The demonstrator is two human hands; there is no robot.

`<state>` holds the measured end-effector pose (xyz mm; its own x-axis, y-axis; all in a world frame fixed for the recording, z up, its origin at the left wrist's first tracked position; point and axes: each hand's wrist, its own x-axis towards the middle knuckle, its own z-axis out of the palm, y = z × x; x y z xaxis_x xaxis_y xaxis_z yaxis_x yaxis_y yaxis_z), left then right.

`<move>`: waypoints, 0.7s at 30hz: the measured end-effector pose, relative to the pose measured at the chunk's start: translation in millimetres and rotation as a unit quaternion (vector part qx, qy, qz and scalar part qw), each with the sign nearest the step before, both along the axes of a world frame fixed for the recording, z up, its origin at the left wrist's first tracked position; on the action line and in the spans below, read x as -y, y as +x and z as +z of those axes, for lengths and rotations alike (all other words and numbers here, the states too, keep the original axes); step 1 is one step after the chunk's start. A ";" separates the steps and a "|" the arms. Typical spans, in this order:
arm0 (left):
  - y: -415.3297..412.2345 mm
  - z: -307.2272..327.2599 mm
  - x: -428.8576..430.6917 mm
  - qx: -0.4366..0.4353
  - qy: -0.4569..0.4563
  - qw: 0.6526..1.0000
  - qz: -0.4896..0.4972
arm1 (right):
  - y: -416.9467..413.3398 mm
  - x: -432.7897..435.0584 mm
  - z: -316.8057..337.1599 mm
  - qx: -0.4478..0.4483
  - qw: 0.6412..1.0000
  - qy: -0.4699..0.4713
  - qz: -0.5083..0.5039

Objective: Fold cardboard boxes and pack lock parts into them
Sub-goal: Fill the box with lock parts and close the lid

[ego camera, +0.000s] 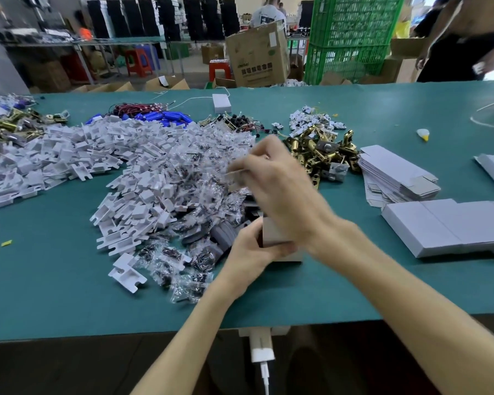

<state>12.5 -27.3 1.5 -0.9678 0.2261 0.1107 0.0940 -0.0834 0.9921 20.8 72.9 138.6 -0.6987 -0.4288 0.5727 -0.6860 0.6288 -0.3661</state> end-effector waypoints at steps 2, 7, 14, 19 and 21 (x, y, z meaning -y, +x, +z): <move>0.8 1.2 -1.0 -0.007 0.010 1.000 0.004 | -7.0 -30.6 4.1 0.010 0.999 -0.001 -0.042; 3.5 6.2 -1.1 -0.013 0.025 1.000 0.004 | -4.3 -74.8 -1.6 0.030 0.996 0.012 -0.086; 4.8 6.6 -1.3 -0.013 0.025 1.000 0.000 | 2.4 -69.6 -6.8 -0.045 0.991 0.108 -0.058; 4.0 5.2 -1.1 -0.011 0.026 1.000 -0.002 | -0.5 -70.3 -11.1 -0.039 0.984 0.155 -0.083; 3.5 4.3 -1.2 -0.011 0.029 1.000 -0.005 | -0.4 -71.6 -13.5 -0.053 0.980 0.181 -0.065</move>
